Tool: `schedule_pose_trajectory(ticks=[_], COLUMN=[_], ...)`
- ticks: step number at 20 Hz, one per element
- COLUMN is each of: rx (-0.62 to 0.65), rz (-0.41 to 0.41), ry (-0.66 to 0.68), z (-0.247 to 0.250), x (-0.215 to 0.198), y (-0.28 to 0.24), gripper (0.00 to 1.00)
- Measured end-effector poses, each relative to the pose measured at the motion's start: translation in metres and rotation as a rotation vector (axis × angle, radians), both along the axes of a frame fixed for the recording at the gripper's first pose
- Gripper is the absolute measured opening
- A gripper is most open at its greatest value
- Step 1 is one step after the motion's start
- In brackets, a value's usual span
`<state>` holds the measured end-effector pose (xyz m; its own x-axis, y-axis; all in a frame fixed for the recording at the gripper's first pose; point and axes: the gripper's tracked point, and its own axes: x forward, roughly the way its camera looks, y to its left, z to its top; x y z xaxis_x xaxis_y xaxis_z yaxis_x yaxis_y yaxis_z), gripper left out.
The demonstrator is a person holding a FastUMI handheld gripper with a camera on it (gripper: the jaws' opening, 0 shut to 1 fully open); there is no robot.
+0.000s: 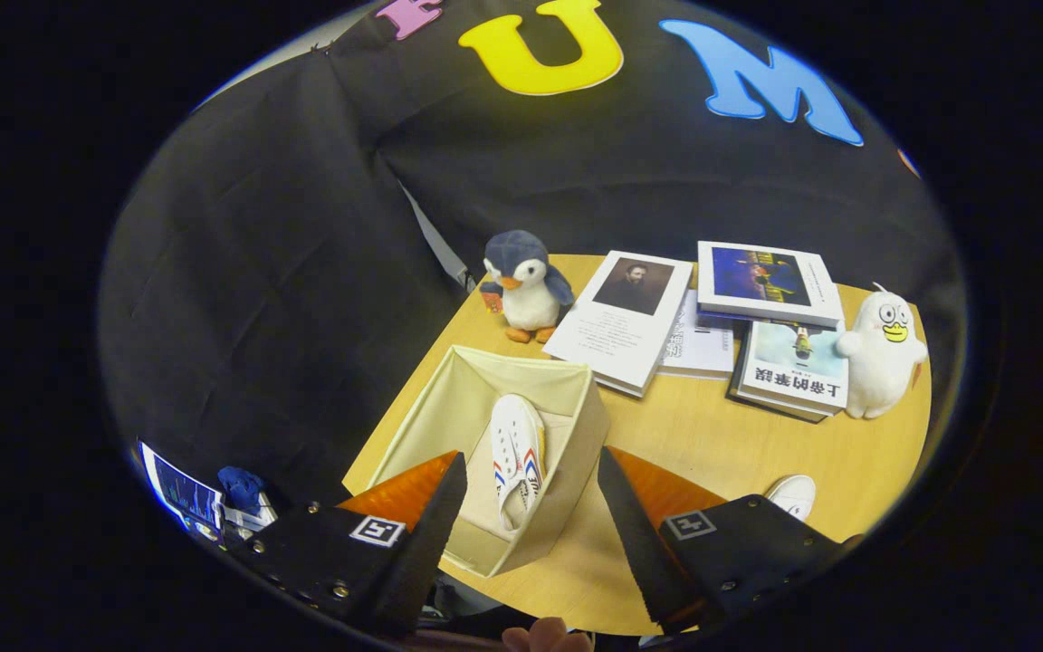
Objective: Open the storage box then place both shoes into the box .Put the left shoe in first, then the right shoe, with the right side of both shoes facing outward in a uniform manner.
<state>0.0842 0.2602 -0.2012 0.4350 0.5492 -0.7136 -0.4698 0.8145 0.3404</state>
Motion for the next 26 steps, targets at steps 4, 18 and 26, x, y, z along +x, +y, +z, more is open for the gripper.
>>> schedule_pose_trajectory(ticks=[4, 18, 26], rx=[0.007, -0.022, -0.104], rz=[-0.062, -0.363, -0.399], ry=[-0.044, 0.000, 0.082], z=[0.016, -0.022, -0.074], x=[0.003, -0.017, -0.051], y=[-0.044, -0.210, -0.258], gripper=[0.89, 0.96, 0.96])
